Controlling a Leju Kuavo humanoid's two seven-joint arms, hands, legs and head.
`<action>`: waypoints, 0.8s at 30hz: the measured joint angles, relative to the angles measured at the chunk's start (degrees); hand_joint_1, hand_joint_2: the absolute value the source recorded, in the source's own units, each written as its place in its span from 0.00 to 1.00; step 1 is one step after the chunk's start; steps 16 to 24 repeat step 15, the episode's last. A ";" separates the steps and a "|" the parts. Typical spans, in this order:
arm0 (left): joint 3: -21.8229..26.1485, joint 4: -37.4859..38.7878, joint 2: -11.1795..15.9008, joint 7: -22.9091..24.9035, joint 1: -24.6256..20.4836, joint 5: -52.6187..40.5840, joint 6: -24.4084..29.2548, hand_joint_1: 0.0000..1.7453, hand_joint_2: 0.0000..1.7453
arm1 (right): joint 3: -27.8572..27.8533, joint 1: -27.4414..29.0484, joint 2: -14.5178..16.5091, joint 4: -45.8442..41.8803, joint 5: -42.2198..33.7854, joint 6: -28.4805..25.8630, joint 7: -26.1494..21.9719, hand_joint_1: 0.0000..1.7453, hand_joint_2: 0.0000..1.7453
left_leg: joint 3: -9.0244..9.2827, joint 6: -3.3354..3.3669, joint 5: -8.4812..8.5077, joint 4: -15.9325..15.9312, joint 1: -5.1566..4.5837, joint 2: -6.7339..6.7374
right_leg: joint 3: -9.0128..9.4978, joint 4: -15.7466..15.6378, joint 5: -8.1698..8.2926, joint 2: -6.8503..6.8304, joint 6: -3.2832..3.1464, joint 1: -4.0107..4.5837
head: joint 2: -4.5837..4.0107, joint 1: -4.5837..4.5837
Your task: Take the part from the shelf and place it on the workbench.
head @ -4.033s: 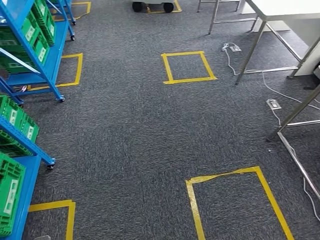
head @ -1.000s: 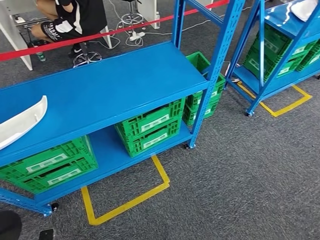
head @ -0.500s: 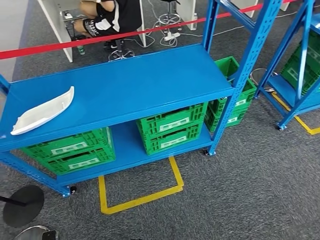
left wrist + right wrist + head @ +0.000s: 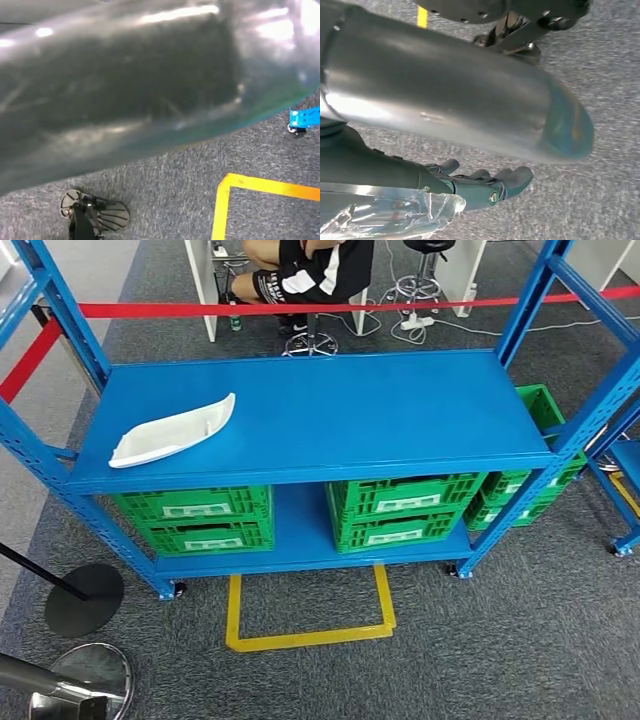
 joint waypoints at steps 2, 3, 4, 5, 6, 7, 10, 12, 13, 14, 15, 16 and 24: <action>-0.09 0.02 -0.02 0.01 0.12 0.20 0.22 0.00 0.50 | -0.01 -0.08 0.00 0.42 -0.83 -0.13 -1.17 0.00 0.00 | 0.17 -0.03 -0.05 0.04 0.03 -0.84 | -0.77 0.10 1.66 0.12 0.01 -0.05 | 0.00 0.02; -0.11 0.03 -0.04 0.02 0.15 0.25 0.28 0.00 0.75 | -0.02 -0.15 0.00 0.56 -1.04 -0.13 -1.47 0.00 0.25 | 0.30 -0.14 -0.12 0.08 0.08 -1.17 | 0.40 -3.06 3.91 0.14 0.03 -0.14 | 0.00 0.02; -0.14 0.03 -0.04 0.03 0.16 0.27 0.33 0.00 1.00 | -0.04 -0.23 0.00 0.67 -1.32 -0.10 -1.85 0.00 0.50 | 0.42 -0.35 -0.21 0.13 0.11 -1.45 | 2.04 -7.09 6.08 0.28 0.11 -0.29 | 0.00 0.03; -0.17 0.03 -0.02 0.06 0.15 0.28 0.41 0.00 1.00 | -0.09 -0.32 0.03 0.78 -1.69 0.05 -2.53 0.00 0.75 | 0.46 -0.65 -0.34 0.29 0.06 -1.69 | 3.58 -10.73 7.61 0.57 0.08 -0.40 | 0.00 0.07; -0.22 0.03 0.02 0.09 0.16 0.28 0.53 0.00 1.00 | -0.23 -0.40 0.05 0.91 -2.06 0.32 -3.58 0.00 1.00 | 0.42 -0.97 -0.36 0.39 -0.04 -1.86 | 4.66 -13.13 8.42 0.83 -0.07 -0.50 | 0.00 0.07; -0.45 0.04 0.15 0.16 0.24 0.32 0.65 0.00 1.00 | -0.55 -0.45 0.14 1.15 -2.30 0.69 -4.80 0.00 1.00 | 0.34 -1.01 -0.35 0.46 -0.19 -1.95 | 5.14 -14.25 8.62 1.07 -0.20 -0.59 | 0.00 0.05; -2.94 0.07 0.62 1.19 0.80 1.23 0.84 0.00 0.50 | -2.68 -0.51 0.69 2.52 -1.62 2.21 -6.91 0.00 0.75 | 0.12 0.51 0.16 0.28 -0.45 -2.00 | 5.13 -14.54 8.95 1.18 -0.60 -0.63 | 0.00 -0.06; -5.52 0.12 0.90 2.57 1.13 2.66 0.90 0.00 0.00 | -4.63 -0.66 1.16 3.58 -0.32 3.51 -6.85 0.00 0.25 | 0.11 1.15 0.40 0.03 -0.44 -2.00 | 5.02 -14.54 9.00 1.20 -0.85 -0.47 | 0.00 -0.07; -6.74 0.15 1.07 3.22 1.27 3.43 0.92 0.00 0.00 | -5.55 -0.77 1.38 4.06 0.38 4.18 -6.74 0.00 0.00 | 0.12 1.16 0.47 -0.09 -0.41 -2.00 | 4.98 -14.53 9.00 1.20 -1.00 -0.37 | 0.00 -0.06; -7.97 0.17 1.25 3.90 1.42 4.25 0.94 0.00 0.00 | -6.50 -0.88 1.59 4.55 1.13 4.88 -6.59 0.00 0.00 | 0.13 1.08 0.54 -0.21 -0.35 -1.99 | 4.95 -14.53 9.00 1.19 -1.19 -0.27 | 0.00 -0.06; -8.58 0.19 1.34 4.24 1.50 4.65 0.94 0.00 0.00 | -6.96 -0.94 1.70 4.79 1.49 5.24 -6.50 0.00 0.00 | 0.13 1.03 0.57 -0.26 -0.32 -1.99 | 4.93 -14.52 9.00 1.18 -1.29 -0.23 | 0.00 -0.06; -8.58 0.19 1.34 4.24 1.50 4.65 0.94 0.00 0.00 | -6.96 -0.94 1.70 4.79 1.49 5.24 -6.50 0.00 0.00 | 0.13 1.03 0.57 -0.26 -0.32 -1.99 | 4.93 -14.52 9.00 1.18 -1.29 -0.23 | 0.00 -0.06; -8.58 0.19 1.34 4.24 1.50 4.65 0.94 0.00 0.00 | -6.96 -0.94 1.70 4.79 1.49 5.24 -6.50 0.00 0.00 | 0.13 1.03 0.57 -0.26 -0.32 -1.99 | 4.93 -14.52 9.00 1.18 -1.29 -0.23 | 0.00 -0.06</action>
